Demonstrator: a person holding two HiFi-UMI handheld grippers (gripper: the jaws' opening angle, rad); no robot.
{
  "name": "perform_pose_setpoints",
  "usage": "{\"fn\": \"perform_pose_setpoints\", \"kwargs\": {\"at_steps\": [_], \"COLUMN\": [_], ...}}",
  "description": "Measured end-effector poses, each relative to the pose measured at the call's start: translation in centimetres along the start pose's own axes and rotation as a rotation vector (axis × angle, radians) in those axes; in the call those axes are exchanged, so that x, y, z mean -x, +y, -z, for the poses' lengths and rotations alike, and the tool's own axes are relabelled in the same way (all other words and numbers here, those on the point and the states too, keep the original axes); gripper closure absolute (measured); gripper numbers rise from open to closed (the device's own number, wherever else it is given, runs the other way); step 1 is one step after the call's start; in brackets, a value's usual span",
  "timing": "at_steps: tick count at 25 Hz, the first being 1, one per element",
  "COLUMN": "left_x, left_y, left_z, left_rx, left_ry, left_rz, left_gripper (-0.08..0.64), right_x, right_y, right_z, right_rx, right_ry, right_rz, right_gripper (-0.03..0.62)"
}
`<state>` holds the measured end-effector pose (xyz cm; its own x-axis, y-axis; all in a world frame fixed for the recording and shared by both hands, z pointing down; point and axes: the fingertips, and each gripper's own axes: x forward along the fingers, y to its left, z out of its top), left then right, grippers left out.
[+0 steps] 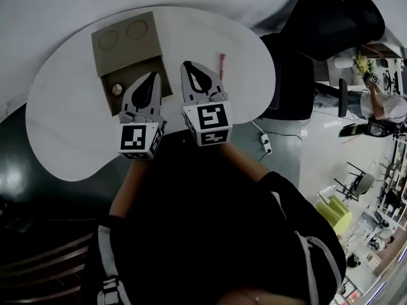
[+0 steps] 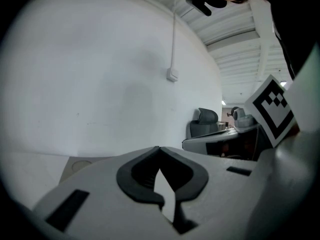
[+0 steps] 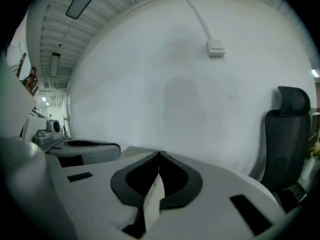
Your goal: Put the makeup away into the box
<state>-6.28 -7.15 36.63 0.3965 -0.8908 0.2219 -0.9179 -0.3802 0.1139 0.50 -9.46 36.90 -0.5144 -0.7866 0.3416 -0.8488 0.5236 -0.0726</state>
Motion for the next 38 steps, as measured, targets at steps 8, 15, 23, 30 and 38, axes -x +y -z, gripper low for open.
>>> {"fn": "perform_pose_setpoints", "kwargs": {"at_steps": [8, 15, 23, 30, 38], "left_x": [-3.1, -5.7, -8.8, -11.4, -14.5], "left_y": [-4.6, -7.6, -9.9, -11.5, -11.5], "left_z": [-0.3, -0.3, 0.5, 2.7, 6.1], "left_rx": [-0.025, -0.036, -0.037, -0.036, -0.007], "left_ry": [0.013, 0.014, 0.061, 0.118, 0.181], "left_rz": [0.106, 0.177, 0.222, 0.254, 0.261], "left_gripper": [0.554, 0.552, 0.554, 0.554, 0.554], "right_x": [2.8, 4.2, 4.6, 3.4, 0.8], "right_y": [-5.6, -9.5, -13.1, -15.7, -17.5], "right_z": [0.5, 1.1, 2.4, 6.1, 11.3], "right_rx": [-0.05, -0.077, -0.112, -0.125, -0.153], "right_ry": [-0.014, -0.015, 0.003, 0.083, 0.229], "right_rz": [0.122, 0.196, 0.244, 0.26, 0.23], "right_gripper": [0.569, 0.569, 0.569, 0.569, 0.568]}}
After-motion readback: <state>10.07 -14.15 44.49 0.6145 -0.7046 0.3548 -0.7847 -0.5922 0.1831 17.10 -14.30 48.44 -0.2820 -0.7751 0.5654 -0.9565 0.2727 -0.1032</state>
